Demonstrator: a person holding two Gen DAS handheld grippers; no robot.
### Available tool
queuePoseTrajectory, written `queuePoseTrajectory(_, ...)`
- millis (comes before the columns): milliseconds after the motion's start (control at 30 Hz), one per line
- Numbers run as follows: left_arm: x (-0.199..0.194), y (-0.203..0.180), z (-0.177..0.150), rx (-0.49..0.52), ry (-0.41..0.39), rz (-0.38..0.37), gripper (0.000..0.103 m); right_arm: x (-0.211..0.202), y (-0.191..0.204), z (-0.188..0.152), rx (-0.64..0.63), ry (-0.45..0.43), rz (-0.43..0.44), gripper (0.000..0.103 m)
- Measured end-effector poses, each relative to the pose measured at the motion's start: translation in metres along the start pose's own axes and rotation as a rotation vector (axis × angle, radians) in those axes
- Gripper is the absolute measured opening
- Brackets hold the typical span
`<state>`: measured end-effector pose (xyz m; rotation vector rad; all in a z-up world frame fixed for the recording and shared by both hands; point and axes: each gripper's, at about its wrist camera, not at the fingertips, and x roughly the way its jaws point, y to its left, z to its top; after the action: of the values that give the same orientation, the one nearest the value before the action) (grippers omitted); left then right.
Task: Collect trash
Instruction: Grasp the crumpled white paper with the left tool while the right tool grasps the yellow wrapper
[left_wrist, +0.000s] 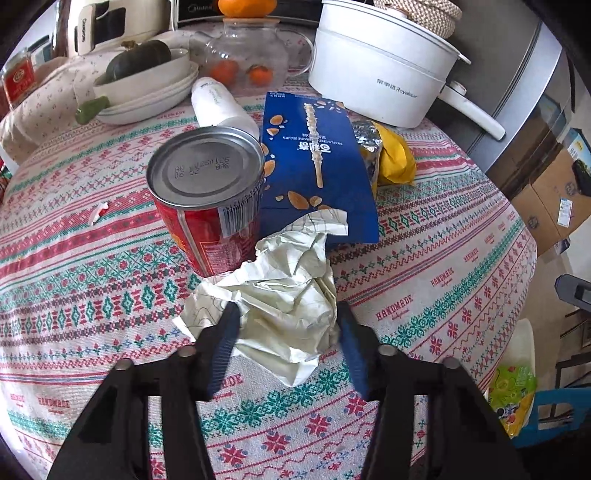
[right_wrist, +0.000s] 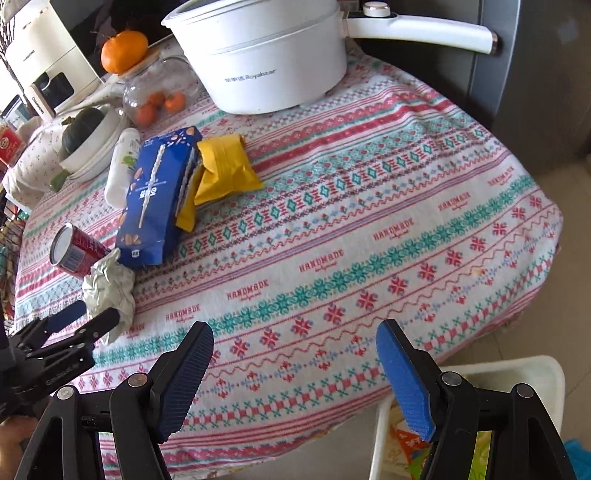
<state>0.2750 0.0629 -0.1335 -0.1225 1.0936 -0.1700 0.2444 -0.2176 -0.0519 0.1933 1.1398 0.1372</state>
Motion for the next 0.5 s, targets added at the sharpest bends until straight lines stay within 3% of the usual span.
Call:
queuePoseTrajectory(167, -0.005, -0.009, -0.004, 0.024, 0.004, -0.004, 0.032, 0.007, 0.002, 0.001, 0.018, 0.021, 0.007, 0.077)
queuePoseTrajectory(500, -0.071, -0.013, -0.022, 0.052, -0.058, -0.054, 0.031, 0.009, 0.002, -0.009, 0.001, 0.022, -0.011, 0.077)
